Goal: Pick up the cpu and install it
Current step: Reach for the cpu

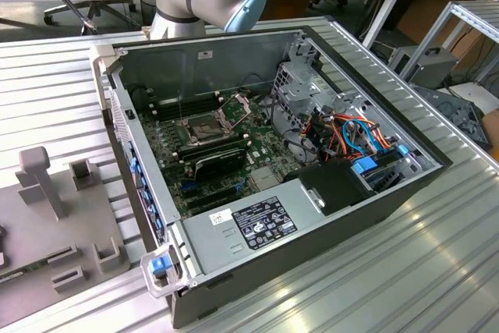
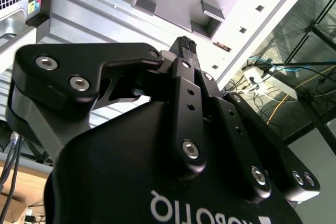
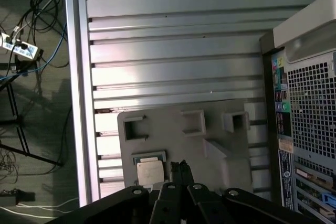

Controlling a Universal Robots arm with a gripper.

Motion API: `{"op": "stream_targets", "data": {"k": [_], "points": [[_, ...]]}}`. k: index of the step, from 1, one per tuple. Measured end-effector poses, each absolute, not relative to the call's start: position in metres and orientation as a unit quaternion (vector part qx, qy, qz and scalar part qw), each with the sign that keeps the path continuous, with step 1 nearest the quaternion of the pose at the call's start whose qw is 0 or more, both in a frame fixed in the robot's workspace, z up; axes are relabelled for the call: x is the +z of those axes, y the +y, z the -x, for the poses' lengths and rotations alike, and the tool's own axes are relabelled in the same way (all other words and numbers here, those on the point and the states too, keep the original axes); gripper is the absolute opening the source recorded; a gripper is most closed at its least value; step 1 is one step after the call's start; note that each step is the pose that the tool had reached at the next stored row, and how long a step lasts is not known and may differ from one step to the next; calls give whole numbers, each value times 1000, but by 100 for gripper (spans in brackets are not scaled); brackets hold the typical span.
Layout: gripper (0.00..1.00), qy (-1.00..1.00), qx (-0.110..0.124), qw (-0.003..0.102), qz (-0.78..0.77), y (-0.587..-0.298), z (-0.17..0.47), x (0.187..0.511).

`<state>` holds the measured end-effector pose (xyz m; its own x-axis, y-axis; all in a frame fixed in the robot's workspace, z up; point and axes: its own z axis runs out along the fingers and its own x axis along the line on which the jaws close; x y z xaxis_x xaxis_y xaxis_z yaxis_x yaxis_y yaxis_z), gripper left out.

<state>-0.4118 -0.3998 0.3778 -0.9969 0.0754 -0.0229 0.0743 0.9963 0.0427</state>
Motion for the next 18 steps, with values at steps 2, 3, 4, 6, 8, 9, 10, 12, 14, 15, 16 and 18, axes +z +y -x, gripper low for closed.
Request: {"op": "stream_targets", "data": {"k": [2, 3, 4, 6, 8, 9, 10, 12, 14, 15, 16, 18], "points": [[11, 999, 20, 12, -37, -401, 412, 377], [11, 999, 20, 12, -37, -402, 412, 377], [11, 999, 19, 12, -37, -403, 412, 377], [11, 999, 18, 12, -37, -405, 412, 376], [11, 999, 17, 12, -37, -406, 412, 376], [11, 999, 17, 12, -37, -407, 413, 376], [11, 999, 15, 12, -37, -408, 413, 375], [11, 999, 11, 12, -37, -409, 413, 375], [11, 999, 9, 12, -37, -411, 414, 375], [11, 999, 8, 12, -37, -412, 414, 375], [11, 999, 6, 12, -37, -413, 414, 375], [11, 999, 2, 12, -37, -416, 415, 374]]}}
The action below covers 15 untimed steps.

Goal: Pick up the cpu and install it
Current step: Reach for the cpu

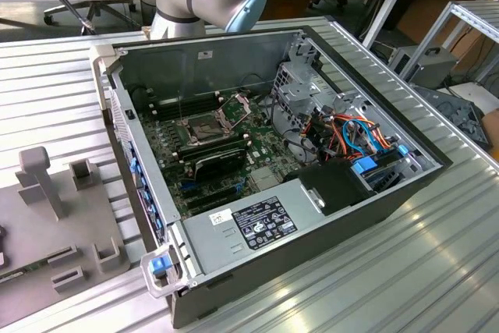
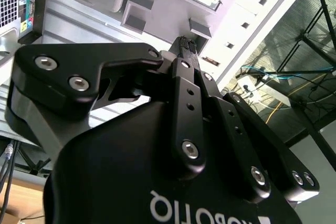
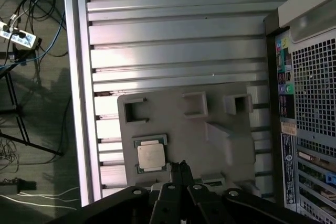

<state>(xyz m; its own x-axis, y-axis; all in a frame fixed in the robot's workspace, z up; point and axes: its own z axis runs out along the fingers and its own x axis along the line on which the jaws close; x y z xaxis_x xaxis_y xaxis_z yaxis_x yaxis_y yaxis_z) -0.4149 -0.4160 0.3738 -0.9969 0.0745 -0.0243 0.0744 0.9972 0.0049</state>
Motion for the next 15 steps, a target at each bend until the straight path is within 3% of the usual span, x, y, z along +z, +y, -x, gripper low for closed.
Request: {"op": "stream_targets", "data": {"k": [6, 15], "points": [[11, 999, -1, 11, -37, -422, 418, 369], [11, 999, -2, -1, -37, -426, 424, 352]]}}
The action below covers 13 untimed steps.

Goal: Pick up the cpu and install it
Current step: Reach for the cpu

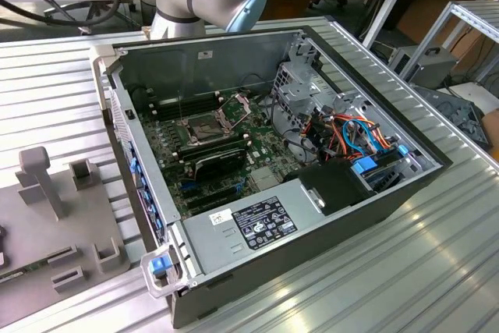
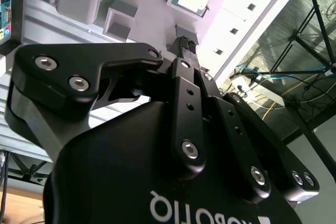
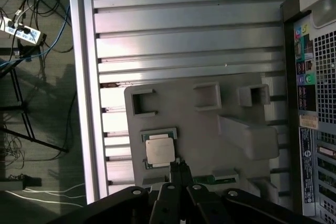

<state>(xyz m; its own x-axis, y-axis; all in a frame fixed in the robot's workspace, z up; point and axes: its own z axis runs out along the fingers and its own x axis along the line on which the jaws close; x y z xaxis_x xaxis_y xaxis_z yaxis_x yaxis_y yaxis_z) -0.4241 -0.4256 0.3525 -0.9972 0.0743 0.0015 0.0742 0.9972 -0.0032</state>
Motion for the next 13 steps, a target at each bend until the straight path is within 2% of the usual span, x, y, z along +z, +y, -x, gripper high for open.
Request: {"op": "stream_targets", "data": {"k": [7, 13], "points": [[11, -999, 2, 9, 37, -426, 430, 340], [11, -999, 2, 11, 37, -427, 433, 335]]}}
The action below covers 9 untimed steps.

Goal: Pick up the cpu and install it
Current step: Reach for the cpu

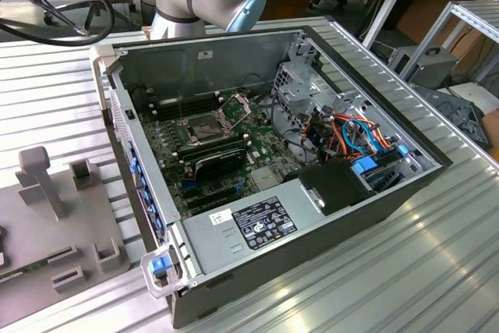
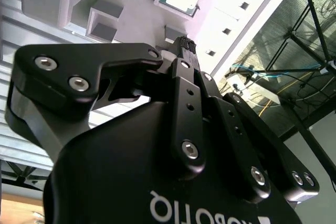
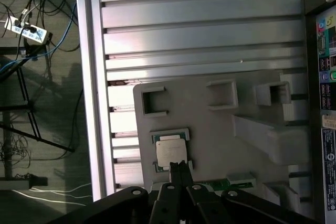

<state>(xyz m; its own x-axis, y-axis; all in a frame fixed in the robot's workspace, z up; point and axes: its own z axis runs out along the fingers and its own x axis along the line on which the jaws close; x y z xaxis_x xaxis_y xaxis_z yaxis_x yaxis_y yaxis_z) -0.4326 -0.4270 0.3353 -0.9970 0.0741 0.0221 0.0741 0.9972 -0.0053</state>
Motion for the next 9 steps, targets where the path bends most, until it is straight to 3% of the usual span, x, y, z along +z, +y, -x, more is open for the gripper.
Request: {"op": "stream_targets", "data": {"k": [9], "points": [[11, -999, -3, 11, 37, -428, 433, 335]]}}
